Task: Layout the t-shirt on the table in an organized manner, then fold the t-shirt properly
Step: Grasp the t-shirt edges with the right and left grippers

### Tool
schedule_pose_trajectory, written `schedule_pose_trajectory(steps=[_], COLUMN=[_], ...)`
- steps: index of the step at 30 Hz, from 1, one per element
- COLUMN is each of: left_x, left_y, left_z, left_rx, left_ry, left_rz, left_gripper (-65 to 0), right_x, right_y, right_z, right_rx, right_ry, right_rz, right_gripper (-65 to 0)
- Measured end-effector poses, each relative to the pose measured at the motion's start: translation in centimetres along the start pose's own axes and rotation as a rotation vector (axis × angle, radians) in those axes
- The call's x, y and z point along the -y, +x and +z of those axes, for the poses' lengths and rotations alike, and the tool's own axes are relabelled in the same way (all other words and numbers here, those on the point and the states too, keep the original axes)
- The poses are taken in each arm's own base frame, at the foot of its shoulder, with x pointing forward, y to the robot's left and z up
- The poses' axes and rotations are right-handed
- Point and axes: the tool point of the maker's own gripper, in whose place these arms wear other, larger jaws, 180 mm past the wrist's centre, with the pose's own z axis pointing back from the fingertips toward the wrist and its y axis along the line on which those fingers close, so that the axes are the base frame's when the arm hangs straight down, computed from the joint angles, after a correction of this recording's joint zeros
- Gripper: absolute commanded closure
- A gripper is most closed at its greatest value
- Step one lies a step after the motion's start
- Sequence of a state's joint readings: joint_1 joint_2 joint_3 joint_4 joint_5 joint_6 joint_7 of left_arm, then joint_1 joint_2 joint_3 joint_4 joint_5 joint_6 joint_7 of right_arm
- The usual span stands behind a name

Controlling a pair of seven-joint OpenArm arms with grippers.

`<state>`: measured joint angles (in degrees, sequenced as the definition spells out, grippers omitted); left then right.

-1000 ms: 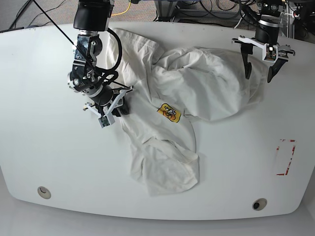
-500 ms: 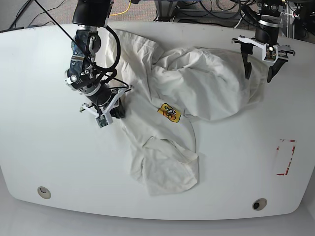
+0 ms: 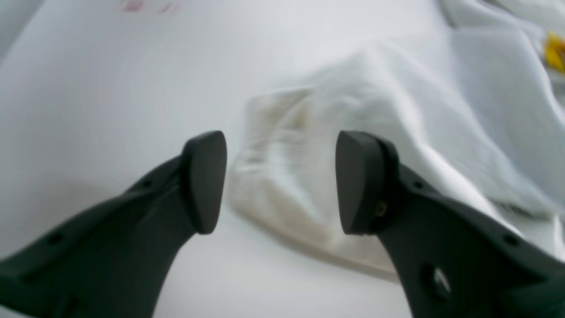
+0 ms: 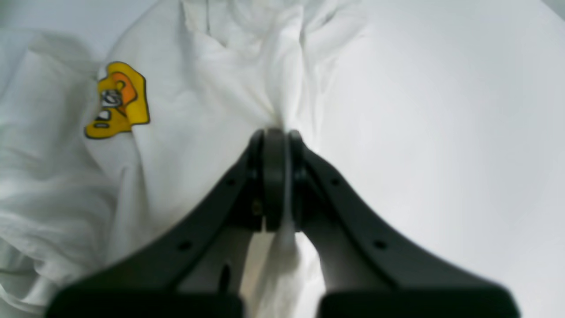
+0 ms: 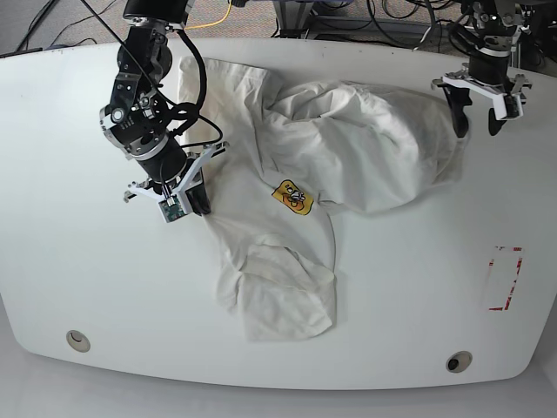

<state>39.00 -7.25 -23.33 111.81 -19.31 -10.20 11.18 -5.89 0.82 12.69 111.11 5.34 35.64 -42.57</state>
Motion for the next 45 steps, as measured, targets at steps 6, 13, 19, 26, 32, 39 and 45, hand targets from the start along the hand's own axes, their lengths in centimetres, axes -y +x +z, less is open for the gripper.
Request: schedule_pose_trajectory(steps=[6,13,19,26,32,39,45], left_x=[-3.3,-3.3,-3.5,-3.2,-2.9,-1.8,-0.4], left_y=[0.5,-0.6,-1.9,-5.0,-7.1,-7.2,-7.1], left_z=[-0.7,-2.1,-3.4,-3.6,-4.0,-4.7,-5.2], left_rx=[-0.058,-0.182,-0.249,-0.342,-0.390,-0.369,-0.358], left_ry=[0.072,-0.009,-0.057,-0.089,-0.109,-0.166,-0.227], left_rz=[0.109,0.107,0.101,0.129,0.158,0.165,0.152], left_gripper=[-40.6,-49.6,-49.3,-49.3,-49.2,-49.2,-49.2], right_x=[-0.1,-0.4,-0.6,-0.6,-0.5,-0.6,-0.6], right_y=[0.0,-1.0,-0.9,-0.8,-0.9,-0.8,-0.3], right_z=[0.1,0.3,0.2,0.2,0.3,0.3,0.5], right_rx=[0.000,-0.025,-0.018,-0.017,-0.018,-0.015,-0.003], right_ry=[0.002,0.007,0.016,0.016,0.013,0.014,0.011], right_rz=[0.001,-0.003,-0.007,-0.007,-0.007,-0.006,0.001], right_gripper=[0.0,0.0,0.0,0.0,0.0,0.0,0.0])
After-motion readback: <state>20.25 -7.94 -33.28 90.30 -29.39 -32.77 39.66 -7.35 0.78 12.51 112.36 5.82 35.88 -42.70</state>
